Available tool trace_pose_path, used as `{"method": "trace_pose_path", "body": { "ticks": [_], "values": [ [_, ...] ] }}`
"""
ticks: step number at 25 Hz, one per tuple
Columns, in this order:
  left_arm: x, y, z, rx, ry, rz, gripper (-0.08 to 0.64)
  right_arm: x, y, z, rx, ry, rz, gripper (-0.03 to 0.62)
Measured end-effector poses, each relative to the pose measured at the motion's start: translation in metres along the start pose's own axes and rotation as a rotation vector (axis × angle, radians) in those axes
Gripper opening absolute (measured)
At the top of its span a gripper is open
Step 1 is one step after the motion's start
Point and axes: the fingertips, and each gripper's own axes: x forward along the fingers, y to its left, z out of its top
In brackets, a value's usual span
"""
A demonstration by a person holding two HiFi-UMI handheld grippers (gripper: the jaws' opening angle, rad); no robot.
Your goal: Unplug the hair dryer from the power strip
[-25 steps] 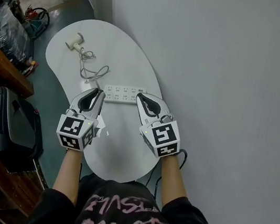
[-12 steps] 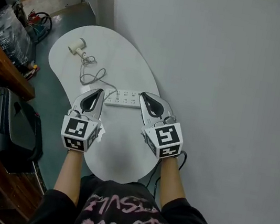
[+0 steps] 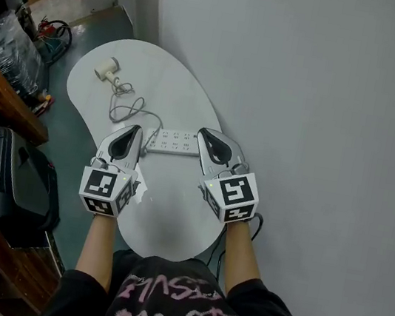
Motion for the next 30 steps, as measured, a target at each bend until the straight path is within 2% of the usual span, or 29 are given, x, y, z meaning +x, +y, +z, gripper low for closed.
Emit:
{"method": "trace_pose_path", "body": {
  "ticks": [11,30],
  "values": [
    [0.002,0.007,0.016,-0.001,-0.039,0.019,0.008,-0.002,-0.016,0.014,0.009,-0.046,-0.036,0.011],
    [-0.007,0.004,0.02,0.001,-0.043,0.026,0.008,-0.012,-0.015,0.026,0.01,-0.087,-0.045,0.011]
  ]
}}
